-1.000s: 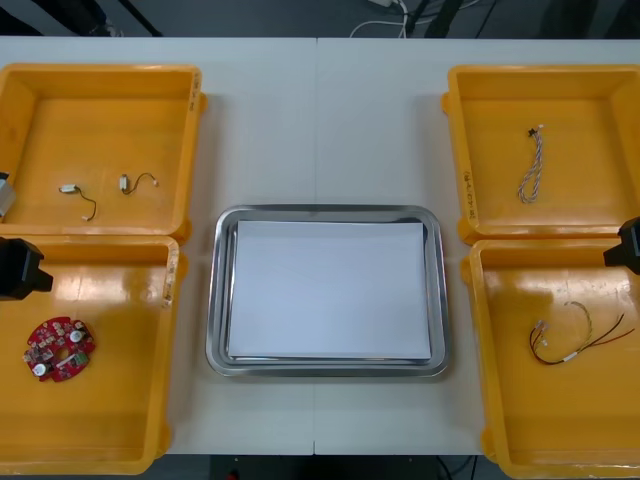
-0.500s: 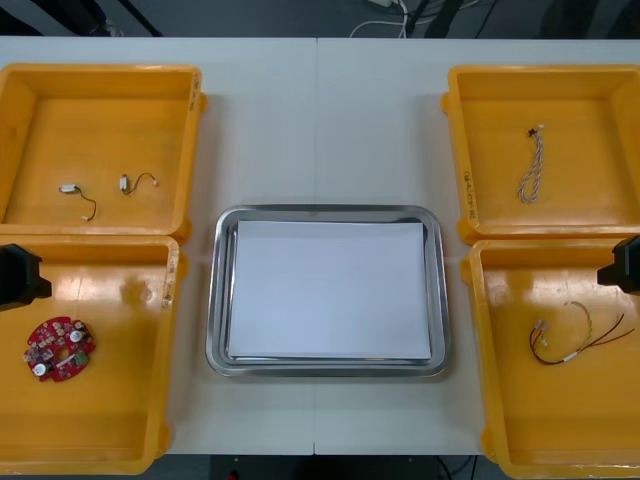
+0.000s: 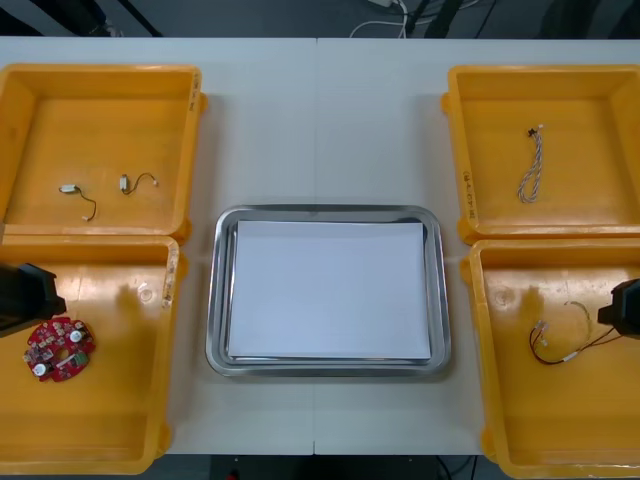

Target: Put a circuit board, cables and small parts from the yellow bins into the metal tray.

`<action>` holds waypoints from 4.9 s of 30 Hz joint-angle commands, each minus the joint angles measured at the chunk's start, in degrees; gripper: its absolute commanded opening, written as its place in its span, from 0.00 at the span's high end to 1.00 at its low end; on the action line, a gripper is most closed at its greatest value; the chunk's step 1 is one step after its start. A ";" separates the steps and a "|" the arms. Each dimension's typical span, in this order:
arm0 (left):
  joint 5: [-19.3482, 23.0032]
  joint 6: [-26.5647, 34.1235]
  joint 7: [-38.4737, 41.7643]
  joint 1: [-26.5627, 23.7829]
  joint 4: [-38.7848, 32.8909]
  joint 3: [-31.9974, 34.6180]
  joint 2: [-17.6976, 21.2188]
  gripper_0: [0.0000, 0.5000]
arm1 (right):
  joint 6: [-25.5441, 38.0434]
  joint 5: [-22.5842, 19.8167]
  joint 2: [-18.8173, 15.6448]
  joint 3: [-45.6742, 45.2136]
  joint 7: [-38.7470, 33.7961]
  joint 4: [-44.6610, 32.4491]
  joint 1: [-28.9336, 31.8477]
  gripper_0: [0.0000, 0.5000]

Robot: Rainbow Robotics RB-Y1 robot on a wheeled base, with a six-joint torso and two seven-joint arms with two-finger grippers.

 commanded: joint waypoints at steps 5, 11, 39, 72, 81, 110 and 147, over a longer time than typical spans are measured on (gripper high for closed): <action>-1.92 -3.63 5.58 4.60 -2.45 0.31 -3.33 0.00 | -0.79 2.38 6.61 -1.51 -4.23 -1.76 2.95 0.05; -2.97 -4.77 7.25 5.74 -2.45 0.31 -5.27 0.00 | -0.88 4.05 9.25 -1.43 -8.80 -1.68 3.39 0.05; -7.63 -15.40 10.50 13.03 -1.31 -4.79 -7.38 0.00 | -1.67 7.56 10.83 4.99 -34.73 6.67 -0.47 0.05; -10.09 -25.16 10.42 17.34 2.64 -9.18 -6.41 0.00 | -2.63 7.83 10.83 7.28 -36.75 12.03 -2.58 0.05; -11.23 -25.51 10.33 17.34 2.73 -9.27 -6.32 0.00 | -2.81 7.83 10.74 7.36 -36.22 12.03 -2.58 1.00; -14.13 -27.36 11.29 17.34 3.52 -10.94 -6.41 0.02 | 16.22 7.12 10.74 -6.88 -31.74 -0.36 -16.21 1.00; -13.25 -15.67 9.19 10.40 2.91 -6.99 -5.35 1.00 | 16.22 -1.14 -3.06 -4.24 -3.97 -4.40 -22.36 1.00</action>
